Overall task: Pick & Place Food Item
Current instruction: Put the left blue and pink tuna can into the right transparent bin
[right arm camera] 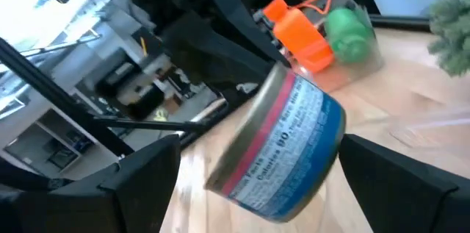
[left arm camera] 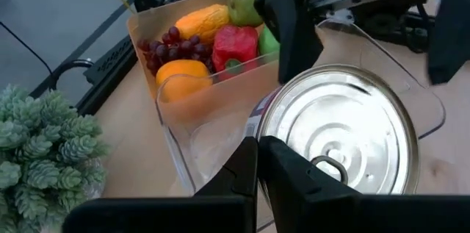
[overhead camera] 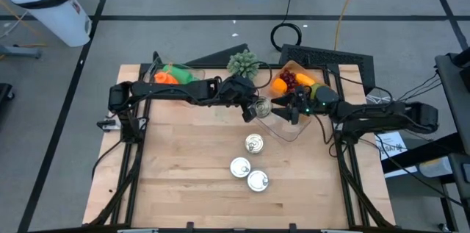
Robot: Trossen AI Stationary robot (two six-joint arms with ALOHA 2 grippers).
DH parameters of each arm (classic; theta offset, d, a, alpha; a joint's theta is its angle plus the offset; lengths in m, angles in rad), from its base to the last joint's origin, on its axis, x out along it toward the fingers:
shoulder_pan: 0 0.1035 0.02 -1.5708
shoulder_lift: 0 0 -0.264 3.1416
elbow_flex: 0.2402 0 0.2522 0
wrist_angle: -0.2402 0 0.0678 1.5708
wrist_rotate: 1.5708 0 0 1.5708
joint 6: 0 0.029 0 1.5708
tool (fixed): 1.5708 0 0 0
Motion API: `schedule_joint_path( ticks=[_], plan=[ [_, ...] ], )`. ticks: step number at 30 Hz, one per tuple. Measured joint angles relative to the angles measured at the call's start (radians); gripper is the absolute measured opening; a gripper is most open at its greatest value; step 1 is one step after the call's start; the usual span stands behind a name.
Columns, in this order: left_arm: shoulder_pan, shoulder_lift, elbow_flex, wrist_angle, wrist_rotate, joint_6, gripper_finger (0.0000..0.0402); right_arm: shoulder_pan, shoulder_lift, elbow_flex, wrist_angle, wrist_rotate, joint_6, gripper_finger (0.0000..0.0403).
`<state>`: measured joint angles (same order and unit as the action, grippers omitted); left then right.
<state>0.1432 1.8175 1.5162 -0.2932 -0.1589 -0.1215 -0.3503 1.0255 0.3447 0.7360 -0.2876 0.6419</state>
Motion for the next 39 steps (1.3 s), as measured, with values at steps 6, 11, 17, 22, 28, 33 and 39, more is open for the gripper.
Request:
schedule_joint_path(
  ticks=[6, 11, 17, 22, 28, 33, 39],
  plan=[
    [0.002, 0.0, 0.0, 0.007, -0.002, 0.015, 0.0014, 0.01, 0.089, 0.001, 0.056, 0.021, 0.02, 0.0355],
    [0.002, 0.0, 0.0, 0.008, -0.002, 0.014, 0.0014, 0.012, 0.137, 0.001, 0.14, 0.021, 0.067, 0.0342],
    [0.001, 0.0, 0.0, 0.004, -0.002, 0.012, 0.0015, 0.012, 0.142, 0.002, 0.143, 0.022, 0.073, 0.0246],
    [0.0, -0.001, 0.0, 0.004, -0.017, 0.017, 0.0027, 0.01, 0.143, 0.002, 0.122, 0.032, 0.052, 0.0191],
    [0.001, -0.048, -0.001, -0.027, 0.022, 0.015, 0.0049, 0.005, 0.142, 0.001, 0.076, 0.003, 0.023, 0.0191],
    [-0.02, -0.178, -0.003, -0.1, 0.038, 0.031, 0.0059, -0.031, 0.139, 0.002, -0.021, -0.031, 0.019, 0.0191],
    [-0.064, -0.26, -0.063, -0.062, -0.062, 0.064, 0.0051, -0.055, 0.139, 0.044, -0.209, -0.027, -0.015, 0.0191]
  ],
)
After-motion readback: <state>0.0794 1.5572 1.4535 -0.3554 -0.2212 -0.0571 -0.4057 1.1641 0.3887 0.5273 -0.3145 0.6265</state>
